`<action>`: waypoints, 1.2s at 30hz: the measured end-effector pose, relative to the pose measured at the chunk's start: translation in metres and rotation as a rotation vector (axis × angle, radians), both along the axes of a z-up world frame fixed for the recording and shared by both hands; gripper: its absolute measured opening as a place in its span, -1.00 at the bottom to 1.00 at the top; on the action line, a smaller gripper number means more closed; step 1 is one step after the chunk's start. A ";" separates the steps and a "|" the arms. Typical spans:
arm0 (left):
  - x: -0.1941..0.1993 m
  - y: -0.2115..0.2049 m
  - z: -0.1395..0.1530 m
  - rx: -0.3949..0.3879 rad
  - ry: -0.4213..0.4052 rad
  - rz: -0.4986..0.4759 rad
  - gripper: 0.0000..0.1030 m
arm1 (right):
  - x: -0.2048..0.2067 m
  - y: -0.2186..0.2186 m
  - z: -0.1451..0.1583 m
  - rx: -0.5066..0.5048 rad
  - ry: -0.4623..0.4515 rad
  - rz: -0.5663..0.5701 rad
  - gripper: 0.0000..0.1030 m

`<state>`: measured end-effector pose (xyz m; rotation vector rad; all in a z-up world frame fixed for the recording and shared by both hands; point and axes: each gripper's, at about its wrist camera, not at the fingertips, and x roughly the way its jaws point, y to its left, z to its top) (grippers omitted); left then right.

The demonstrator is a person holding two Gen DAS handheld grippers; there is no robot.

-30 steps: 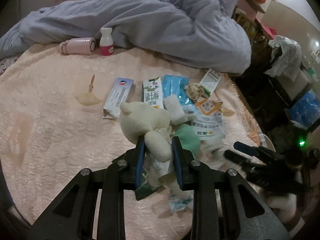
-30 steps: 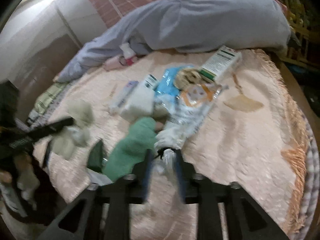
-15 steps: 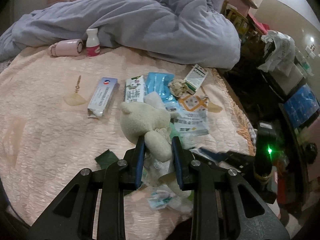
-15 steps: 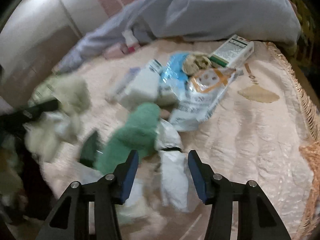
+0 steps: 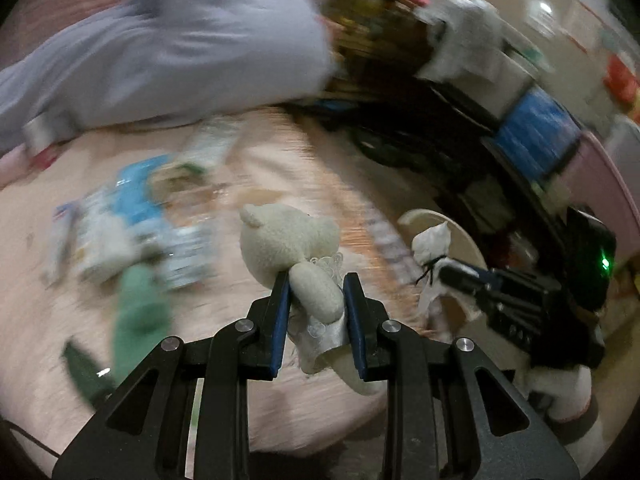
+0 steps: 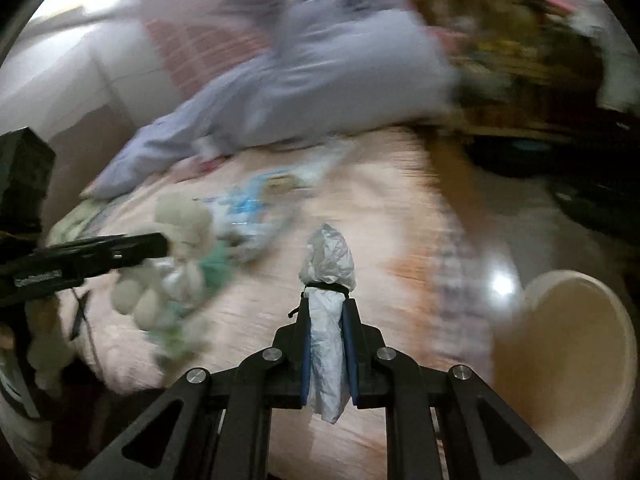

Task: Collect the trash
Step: 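Carry the white bag to the cream bin and open the right gripper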

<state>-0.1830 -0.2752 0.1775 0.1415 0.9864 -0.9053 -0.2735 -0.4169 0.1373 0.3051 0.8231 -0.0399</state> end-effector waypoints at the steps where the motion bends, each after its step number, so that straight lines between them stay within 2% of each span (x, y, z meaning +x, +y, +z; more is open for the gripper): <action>1: -0.007 -0.022 0.000 -0.003 0.012 -0.041 -0.53 | -0.018 -0.022 0.001 -0.017 0.007 -0.060 -0.74; 7: -0.032 -0.113 -0.006 -0.012 0.085 -0.170 -0.53 | -0.077 -0.115 -0.020 -0.018 0.083 -0.309 -0.74; 12: -0.048 -0.181 -0.022 0.005 0.105 -0.232 -0.52 | -0.095 -0.164 -0.054 0.031 0.143 -0.409 -0.74; 15: -0.050 -0.207 -0.039 -0.005 0.153 -0.257 -0.46 | -0.100 -0.180 -0.067 0.060 0.152 -0.448 -0.72; 16: -0.049 -0.213 -0.045 -0.016 0.186 -0.263 -0.43 | -0.103 -0.185 -0.069 0.068 0.150 -0.459 -0.66; 18: -0.050 -0.220 -0.052 -0.034 0.227 -0.271 -0.32 | -0.107 -0.191 -0.072 0.078 0.144 -0.479 -0.21; 19: -0.050 -0.221 -0.054 -0.032 0.230 -0.266 -0.30 | -0.109 -0.193 -0.072 0.084 0.132 -0.488 -0.14; 23: -0.048 -0.208 -0.051 -0.007 0.201 -0.238 -0.29 | -0.110 -0.198 -0.074 0.109 0.116 -0.497 -0.11; 25: -0.046 -0.196 -0.045 0.020 0.149 -0.200 -0.29 | -0.109 -0.196 -0.073 0.113 0.113 -0.490 -0.11; 29: -0.040 -0.153 -0.031 0.050 0.021 -0.108 -0.29 | -0.102 -0.180 -0.070 0.101 0.113 -0.457 -0.11; 36: -0.022 -0.062 -0.020 0.095 -0.119 0.069 -0.29 | -0.081 -0.128 -0.046 0.072 0.076 -0.342 -0.11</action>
